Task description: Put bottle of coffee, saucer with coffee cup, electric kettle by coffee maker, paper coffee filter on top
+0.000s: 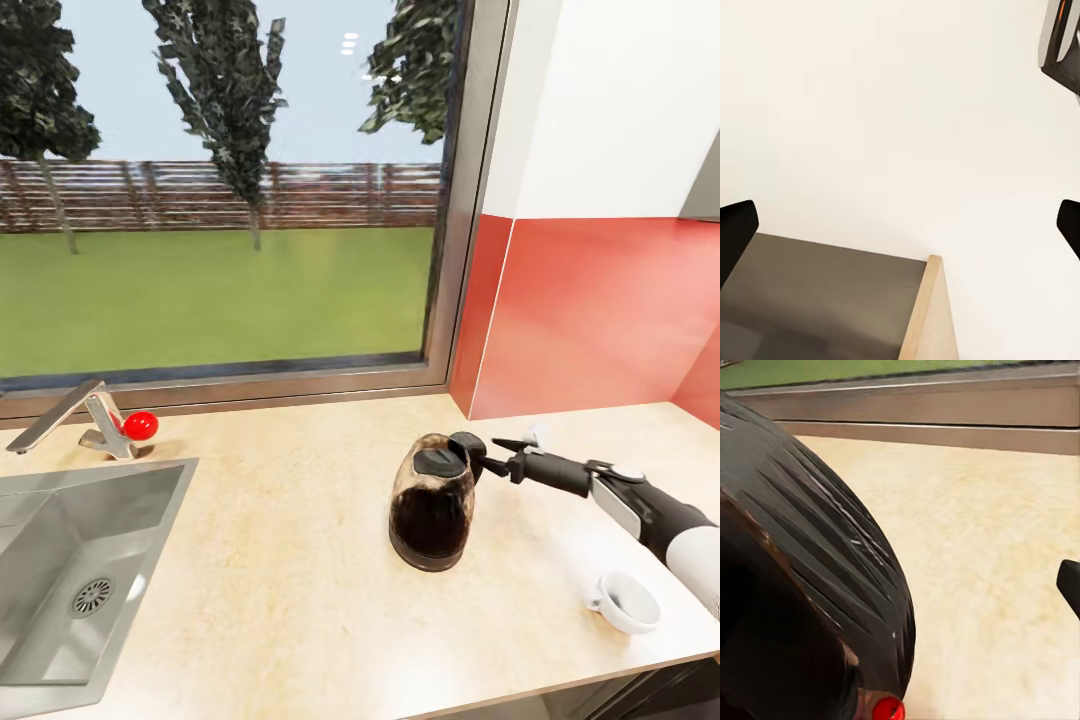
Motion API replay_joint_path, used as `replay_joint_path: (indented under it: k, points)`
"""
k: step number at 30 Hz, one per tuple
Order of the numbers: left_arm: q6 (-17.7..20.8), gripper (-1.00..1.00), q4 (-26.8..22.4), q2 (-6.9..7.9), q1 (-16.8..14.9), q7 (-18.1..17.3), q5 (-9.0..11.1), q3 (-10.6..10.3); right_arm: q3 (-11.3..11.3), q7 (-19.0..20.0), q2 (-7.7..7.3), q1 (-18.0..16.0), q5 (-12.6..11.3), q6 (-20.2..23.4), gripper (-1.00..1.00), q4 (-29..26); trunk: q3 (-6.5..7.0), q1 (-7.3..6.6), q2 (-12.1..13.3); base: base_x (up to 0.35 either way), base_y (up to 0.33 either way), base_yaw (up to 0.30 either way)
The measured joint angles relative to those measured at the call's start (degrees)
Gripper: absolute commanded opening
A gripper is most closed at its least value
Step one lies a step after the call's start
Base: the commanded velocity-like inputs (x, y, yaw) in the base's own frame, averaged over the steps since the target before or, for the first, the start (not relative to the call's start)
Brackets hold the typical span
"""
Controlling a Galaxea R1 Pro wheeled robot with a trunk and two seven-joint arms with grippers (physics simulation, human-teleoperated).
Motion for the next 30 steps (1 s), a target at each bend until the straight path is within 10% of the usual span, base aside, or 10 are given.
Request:
replay_joint_path:
  k: [9, 30]
  points:
    - [0.0, 1.0, 0.02, 0.01, 0.0, 0.0, 0.0, 0.08, 0.0, -4.3, 2.52, 0.0, 0.07, -3.24, 1.0, -0.01, 0.0, 0.0, 0.0, 0.0, 0.0, 0.0]
    - [0.0, 1.0, 0.01, 0.01, 0.0, 0.0, 0.0, 0.06, 0.0, -4.4, 2.77, 0.0, 0.1, -3.5, 1.0, -0.31, 0.0, 0.0, 0.0, 0.0, 0.0, 0.0]
